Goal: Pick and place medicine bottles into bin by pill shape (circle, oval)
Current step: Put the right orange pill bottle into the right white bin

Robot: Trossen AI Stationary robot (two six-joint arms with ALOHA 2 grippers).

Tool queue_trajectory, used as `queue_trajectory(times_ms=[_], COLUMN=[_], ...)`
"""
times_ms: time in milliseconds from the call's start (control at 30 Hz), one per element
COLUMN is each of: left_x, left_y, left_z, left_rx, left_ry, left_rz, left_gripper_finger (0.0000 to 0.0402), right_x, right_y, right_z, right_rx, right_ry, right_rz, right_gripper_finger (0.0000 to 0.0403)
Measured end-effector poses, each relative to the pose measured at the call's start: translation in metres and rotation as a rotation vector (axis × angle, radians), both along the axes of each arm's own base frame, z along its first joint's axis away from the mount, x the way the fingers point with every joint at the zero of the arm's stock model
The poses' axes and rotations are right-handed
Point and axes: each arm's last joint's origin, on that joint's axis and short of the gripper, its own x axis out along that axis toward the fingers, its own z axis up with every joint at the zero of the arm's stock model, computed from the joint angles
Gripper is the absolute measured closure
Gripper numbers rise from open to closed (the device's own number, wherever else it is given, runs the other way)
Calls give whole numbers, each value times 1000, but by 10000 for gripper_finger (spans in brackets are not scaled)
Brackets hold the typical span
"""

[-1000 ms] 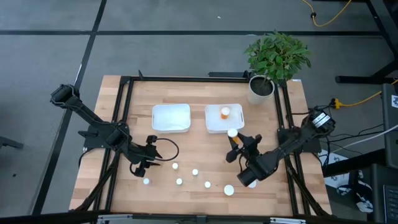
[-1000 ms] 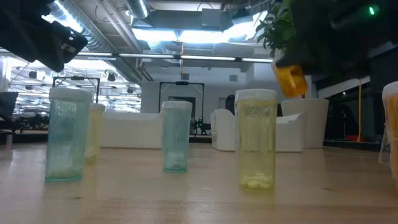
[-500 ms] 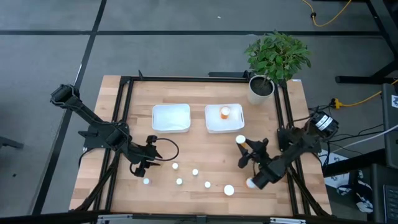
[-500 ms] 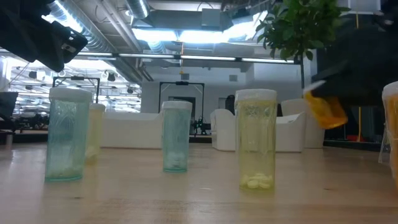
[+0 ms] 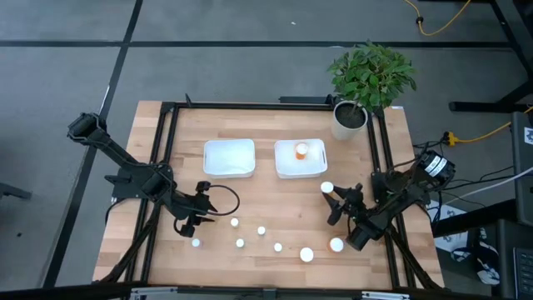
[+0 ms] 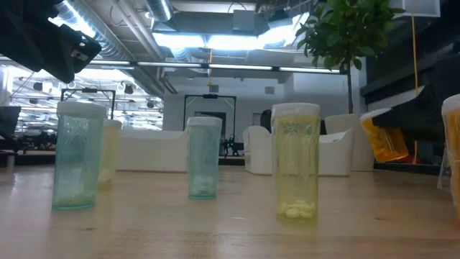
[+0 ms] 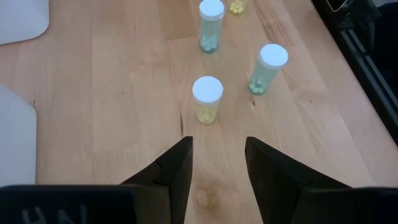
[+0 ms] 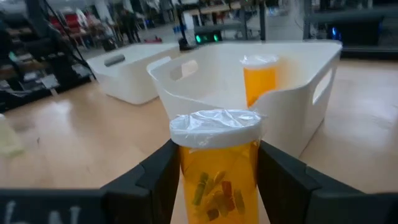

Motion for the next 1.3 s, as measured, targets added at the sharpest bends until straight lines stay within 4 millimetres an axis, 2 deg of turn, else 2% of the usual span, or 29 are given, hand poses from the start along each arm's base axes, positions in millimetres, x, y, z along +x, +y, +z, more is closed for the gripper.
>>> queue_trajectory(times_ms=[333,833,1133,1300], left_x=[0,0,0,0], left_y=[0,0,0,0], left_z=[0,0,0,0], left_rx=[1,2,2,2], left_ry=[-1,-1,-1,-1], left_rz=[-2,-2,-2,-2], left_gripper_finger=[261,261,261,261], right_x=[-8,-8,-8,-8], right_y=[-10,-9,-9,-9], right_z=[-10,-11,-11,-12], right_rx=[20,50,56,64], right_ry=[22,45,52,62], right_rz=[2,1,0,0], right_gripper_finger=[216,214,141,130])
